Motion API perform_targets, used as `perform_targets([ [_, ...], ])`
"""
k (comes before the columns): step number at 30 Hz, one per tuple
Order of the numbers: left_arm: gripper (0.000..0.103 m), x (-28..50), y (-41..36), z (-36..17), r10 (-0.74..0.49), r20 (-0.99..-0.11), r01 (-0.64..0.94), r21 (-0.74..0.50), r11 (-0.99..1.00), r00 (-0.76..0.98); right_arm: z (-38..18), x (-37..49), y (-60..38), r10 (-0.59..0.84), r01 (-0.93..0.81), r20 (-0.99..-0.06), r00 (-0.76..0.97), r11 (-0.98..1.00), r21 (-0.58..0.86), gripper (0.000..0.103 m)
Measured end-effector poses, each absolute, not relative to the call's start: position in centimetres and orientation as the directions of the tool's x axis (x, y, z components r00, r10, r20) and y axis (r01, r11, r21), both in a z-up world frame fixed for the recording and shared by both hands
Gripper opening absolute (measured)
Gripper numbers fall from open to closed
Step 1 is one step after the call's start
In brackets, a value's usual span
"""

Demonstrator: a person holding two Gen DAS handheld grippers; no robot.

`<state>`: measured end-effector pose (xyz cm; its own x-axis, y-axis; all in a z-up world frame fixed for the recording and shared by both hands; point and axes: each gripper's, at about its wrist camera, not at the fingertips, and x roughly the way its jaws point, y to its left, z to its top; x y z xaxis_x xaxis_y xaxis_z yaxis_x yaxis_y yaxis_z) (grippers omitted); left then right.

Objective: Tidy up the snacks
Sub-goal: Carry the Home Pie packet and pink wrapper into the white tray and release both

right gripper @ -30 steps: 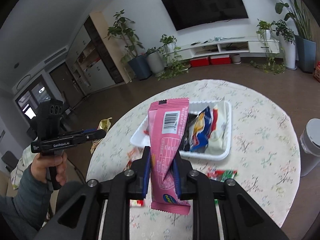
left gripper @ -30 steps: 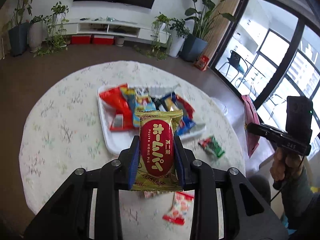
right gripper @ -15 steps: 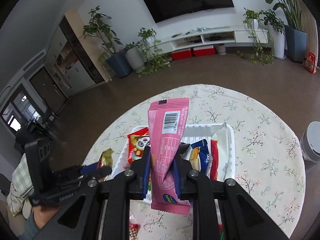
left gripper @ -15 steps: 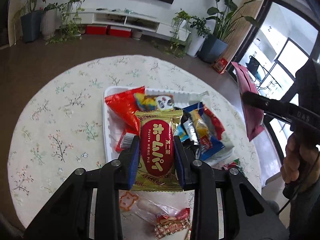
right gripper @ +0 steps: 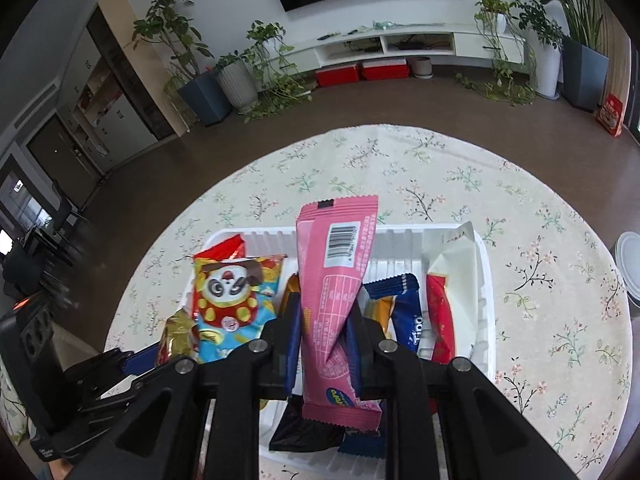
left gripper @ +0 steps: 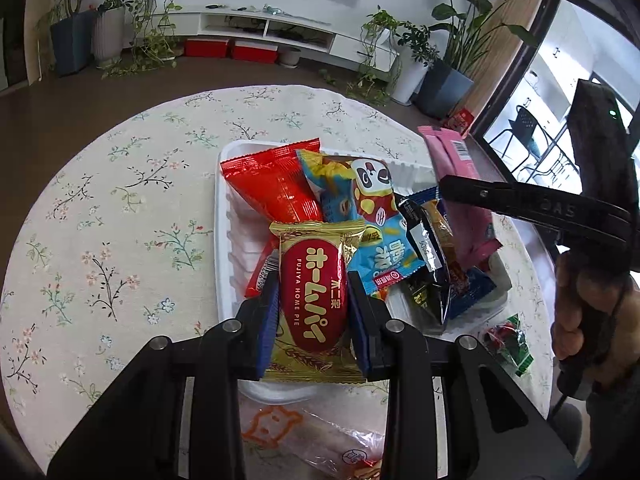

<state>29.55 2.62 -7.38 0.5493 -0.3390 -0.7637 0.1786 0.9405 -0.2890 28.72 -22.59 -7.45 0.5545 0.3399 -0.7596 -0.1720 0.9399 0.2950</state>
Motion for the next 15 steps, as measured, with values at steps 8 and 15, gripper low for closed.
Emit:
perform_targets([
  [8, 0.03, 29.8, 1.8, -8.4, -0.315, -0.775, 0.169, -0.267, 0.949, 0.548, -8.8, 29.4, -22.1, 0.292, -0.15, -0.798, 0.527, 0.956, 0.252, 0.022],
  [15, 0.031, 29.9, 1.5, -8.9, -0.309, -0.774, 0.168, -0.26, 0.951, 0.552, -9.2, 29.2, -21.5, 0.253, -0.155, -0.815, 0.521, 0.967, 0.201, 0.029],
])
